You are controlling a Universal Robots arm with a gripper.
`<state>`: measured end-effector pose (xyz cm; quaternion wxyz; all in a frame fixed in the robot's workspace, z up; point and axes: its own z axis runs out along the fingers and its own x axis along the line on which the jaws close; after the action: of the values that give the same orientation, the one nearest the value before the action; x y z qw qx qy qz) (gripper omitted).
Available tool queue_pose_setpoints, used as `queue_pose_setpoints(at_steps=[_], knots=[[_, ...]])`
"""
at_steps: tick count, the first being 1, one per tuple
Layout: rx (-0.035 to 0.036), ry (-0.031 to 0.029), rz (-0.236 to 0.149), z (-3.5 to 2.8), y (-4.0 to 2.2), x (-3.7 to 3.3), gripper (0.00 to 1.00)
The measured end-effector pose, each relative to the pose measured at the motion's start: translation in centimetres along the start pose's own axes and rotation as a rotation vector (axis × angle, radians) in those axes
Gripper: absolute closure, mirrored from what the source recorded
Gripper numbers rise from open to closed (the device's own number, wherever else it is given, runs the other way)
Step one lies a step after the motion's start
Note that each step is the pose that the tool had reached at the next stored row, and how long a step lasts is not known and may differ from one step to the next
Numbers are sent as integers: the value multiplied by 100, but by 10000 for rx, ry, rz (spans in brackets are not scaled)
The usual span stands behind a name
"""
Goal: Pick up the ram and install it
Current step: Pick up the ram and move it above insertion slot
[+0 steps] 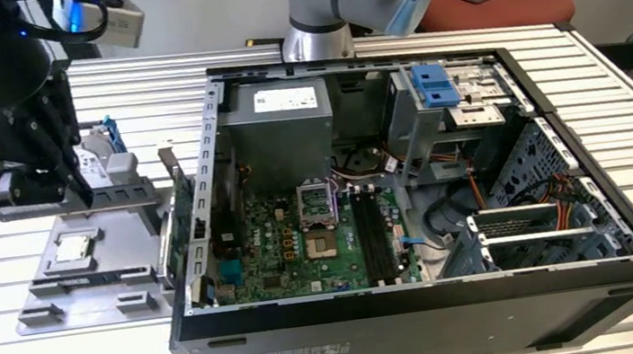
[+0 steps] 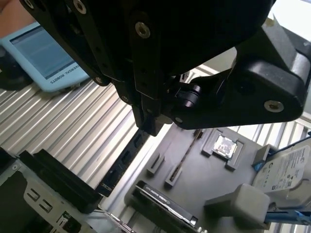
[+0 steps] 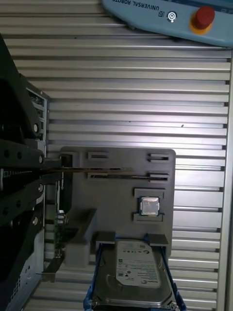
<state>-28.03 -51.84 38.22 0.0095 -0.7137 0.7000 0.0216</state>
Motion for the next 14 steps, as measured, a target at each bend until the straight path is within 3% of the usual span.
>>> queue_pose_setpoints(at_steps=[14], knots=[[-45,73,3,-4,-293,-16,100]])
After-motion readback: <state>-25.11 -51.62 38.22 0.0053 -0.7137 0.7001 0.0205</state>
